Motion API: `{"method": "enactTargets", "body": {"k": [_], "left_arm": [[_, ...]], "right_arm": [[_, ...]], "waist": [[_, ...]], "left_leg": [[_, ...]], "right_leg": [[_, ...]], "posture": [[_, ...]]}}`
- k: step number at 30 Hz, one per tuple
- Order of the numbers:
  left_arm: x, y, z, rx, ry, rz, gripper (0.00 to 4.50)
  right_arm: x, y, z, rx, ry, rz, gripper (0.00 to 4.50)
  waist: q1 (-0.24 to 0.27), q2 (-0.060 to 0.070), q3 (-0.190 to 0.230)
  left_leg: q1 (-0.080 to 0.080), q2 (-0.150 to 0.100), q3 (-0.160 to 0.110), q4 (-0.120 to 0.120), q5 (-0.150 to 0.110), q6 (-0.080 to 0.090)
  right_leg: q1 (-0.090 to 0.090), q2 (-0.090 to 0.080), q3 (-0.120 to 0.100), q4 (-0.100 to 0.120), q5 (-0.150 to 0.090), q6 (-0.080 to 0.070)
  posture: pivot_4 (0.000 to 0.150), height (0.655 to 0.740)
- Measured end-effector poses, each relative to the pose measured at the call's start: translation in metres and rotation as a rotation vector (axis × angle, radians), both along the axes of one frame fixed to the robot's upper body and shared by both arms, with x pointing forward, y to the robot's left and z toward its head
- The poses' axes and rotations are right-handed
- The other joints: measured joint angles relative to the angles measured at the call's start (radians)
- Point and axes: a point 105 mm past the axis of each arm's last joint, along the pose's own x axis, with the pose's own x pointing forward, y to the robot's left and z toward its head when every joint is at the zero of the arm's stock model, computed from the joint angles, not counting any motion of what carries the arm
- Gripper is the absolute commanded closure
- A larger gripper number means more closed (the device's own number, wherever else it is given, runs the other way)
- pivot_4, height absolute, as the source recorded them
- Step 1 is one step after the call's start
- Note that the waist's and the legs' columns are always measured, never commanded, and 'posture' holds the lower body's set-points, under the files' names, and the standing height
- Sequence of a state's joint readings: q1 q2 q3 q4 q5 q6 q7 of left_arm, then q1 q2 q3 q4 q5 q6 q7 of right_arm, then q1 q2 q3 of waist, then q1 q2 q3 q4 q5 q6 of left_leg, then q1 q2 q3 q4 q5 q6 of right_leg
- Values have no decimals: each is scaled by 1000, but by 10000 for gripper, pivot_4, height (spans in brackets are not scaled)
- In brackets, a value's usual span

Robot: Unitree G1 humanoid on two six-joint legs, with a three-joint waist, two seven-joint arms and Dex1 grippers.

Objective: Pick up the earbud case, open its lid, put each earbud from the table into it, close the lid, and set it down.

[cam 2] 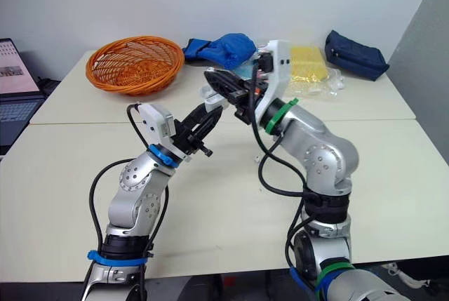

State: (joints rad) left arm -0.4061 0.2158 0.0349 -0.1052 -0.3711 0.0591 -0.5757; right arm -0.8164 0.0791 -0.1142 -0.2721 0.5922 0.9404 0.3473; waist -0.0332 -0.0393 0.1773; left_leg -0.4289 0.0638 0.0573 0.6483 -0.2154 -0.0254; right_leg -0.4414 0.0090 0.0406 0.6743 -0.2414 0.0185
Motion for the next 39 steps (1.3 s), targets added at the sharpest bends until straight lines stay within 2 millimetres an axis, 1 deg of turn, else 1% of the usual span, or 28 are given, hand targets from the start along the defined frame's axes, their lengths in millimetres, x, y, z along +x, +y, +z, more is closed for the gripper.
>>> {"method": "enactTargets", "body": {"k": [6,9,15,26,39], "left_arm": [[2,1,1,-19,1,26,37580],[3,1,1,-38,6,41,37580],[4,2,2,-46,7,55,37580],[3,1,2,-52,6,53,37580],[4,0,1,-39,6,55,37580]], "right_arm": [[5,6,-5,17,-8,-38,40628],[6,8,-11,24,2,-60,40628],[8,7,-11,28,-3,-86,40628],[11,9,-24,13,36,-100,40628],[10,11,-27,12,39,-106,40628]], "waist": [[1,0,0],[1,0,0],[1,0,0],[1,0,0],[1,0,0]], "left_leg": [[0,0,0,0,0,0],[0,0,0,0,0,0],[0,0,0,0,0,0],[0,0,0,0,0,0],[0,0,0,0,0,0]], "right_leg": [[0,0,0,0,0,0],[0,0,0,0,0,0],[0,0,0,0,0,0],[0,0,0,0,0,0],[0,0,0,0,0,0]], "posture": [[1500,7400],[1500,7400],[1500,7400],[1500,7400],[1500,7400]]}}
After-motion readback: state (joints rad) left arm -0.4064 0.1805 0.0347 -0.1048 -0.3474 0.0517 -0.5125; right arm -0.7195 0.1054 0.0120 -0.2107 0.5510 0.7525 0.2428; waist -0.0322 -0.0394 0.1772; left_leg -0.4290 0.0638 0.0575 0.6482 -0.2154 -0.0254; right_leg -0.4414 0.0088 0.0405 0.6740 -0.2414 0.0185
